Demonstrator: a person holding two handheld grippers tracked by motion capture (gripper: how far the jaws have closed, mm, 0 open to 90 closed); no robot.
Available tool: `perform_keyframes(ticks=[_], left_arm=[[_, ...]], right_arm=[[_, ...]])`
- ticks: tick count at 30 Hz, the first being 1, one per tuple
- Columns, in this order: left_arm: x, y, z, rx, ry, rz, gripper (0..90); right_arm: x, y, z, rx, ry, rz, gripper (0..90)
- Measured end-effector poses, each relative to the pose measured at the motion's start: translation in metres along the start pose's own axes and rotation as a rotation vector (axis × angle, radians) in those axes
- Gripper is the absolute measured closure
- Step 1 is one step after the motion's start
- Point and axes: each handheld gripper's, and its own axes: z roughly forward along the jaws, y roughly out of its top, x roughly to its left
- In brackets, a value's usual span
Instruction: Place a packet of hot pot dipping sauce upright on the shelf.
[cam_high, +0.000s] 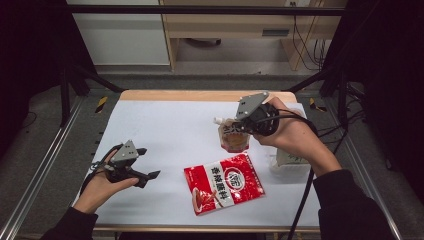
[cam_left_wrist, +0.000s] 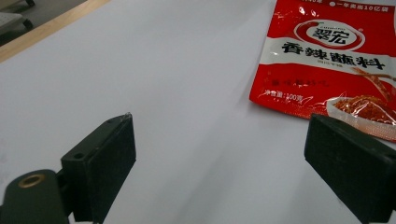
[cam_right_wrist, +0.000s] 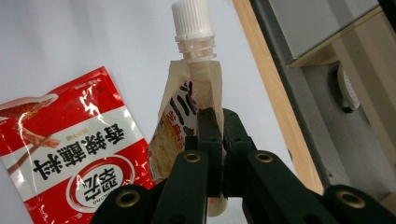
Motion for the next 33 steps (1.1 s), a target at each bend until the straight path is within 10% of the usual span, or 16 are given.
perform_keyframes(ticks=[33], left_arm=[[-0.002,-0.044,-0.012,-0.021,0.111,-0.034,8.1]], right_arm=[[-0.03,-0.053,-0.056,-0.057,-0.192,0.037,88.8]])
